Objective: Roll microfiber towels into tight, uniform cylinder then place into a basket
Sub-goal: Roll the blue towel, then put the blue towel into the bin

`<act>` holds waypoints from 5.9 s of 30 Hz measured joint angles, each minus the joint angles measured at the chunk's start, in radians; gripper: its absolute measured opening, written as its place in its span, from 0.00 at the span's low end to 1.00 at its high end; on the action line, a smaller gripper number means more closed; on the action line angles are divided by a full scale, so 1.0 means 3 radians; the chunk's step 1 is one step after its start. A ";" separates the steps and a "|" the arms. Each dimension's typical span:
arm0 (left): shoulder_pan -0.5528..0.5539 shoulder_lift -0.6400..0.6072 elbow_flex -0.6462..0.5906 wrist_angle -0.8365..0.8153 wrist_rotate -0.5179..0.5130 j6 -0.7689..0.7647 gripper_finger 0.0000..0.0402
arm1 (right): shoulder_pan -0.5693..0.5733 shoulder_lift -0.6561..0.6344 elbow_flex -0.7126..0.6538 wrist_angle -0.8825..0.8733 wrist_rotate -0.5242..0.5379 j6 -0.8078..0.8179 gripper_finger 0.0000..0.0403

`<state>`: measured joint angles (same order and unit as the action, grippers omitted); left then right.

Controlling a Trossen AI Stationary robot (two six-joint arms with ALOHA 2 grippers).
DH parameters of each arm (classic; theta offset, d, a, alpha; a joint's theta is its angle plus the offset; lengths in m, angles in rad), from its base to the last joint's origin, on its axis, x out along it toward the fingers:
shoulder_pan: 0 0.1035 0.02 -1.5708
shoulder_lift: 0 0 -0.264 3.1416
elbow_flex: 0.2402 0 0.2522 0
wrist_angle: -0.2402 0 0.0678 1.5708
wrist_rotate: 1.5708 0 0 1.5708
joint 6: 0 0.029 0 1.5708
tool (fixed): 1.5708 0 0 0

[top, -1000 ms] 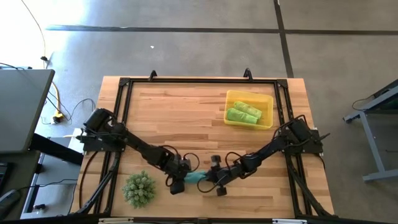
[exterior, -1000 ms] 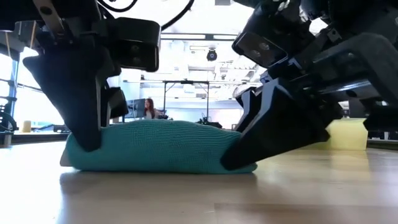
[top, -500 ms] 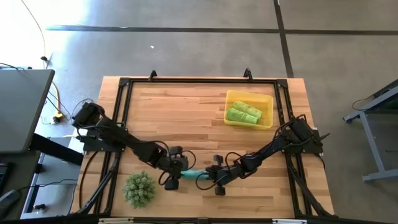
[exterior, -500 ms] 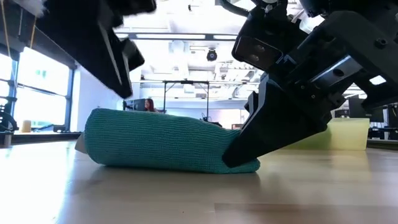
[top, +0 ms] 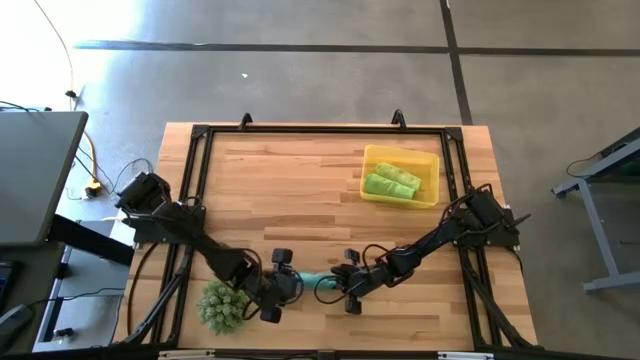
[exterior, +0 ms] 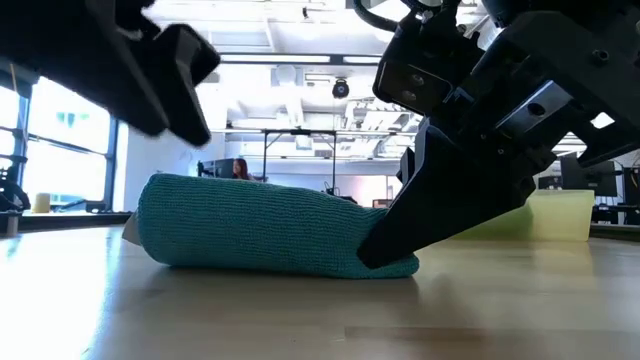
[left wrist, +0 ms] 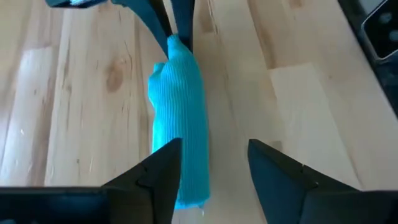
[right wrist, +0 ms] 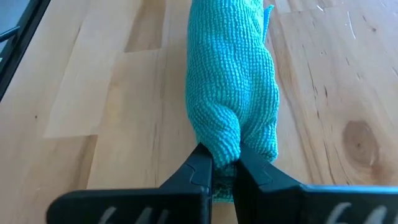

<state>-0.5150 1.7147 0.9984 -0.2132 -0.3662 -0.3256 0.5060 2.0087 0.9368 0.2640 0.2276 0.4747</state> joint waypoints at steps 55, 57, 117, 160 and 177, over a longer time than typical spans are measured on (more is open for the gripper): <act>0.0204 0.0693 0.0005 0.0346 0.0058 -0.0392 0.34 | -0.0074 -0.0142 0.0163 0.0607 0.0024 -0.1428 0.56; 0.0213 0.0693 0.0005 0.0352 0.0057 -0.0392 0.34 | -0.0070 -0.0065 0.0261 0.0585 0.0005 -0.1434 0.57; 0.0188 0.0620 0.0003 0.0307 -0.0030 -0.0490 0.34 | 0.0063 0.0378 0.1206 -0.1497 0.0577 -0.0237 0.03; 0.0240 -0.0093 0.0006 0.0104 -0.0776 -0.0685 0.34 | -0.0933 -0.2997 -0.0531 -0.3869 0.1653 -0.0895 0.01; 0.0542 -0.0093 0.0008 0.0124 -0.0738 -0.0582 0.34 | -0.2651 -0.3056 -0.1346 -0.2252 0.0293 -0.1782 0.01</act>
<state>-0.3522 1.6867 1.0008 -0.1759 -0.5877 -0.5003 -0.2894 1.0919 0.5331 -0.4115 0.3154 -0.0599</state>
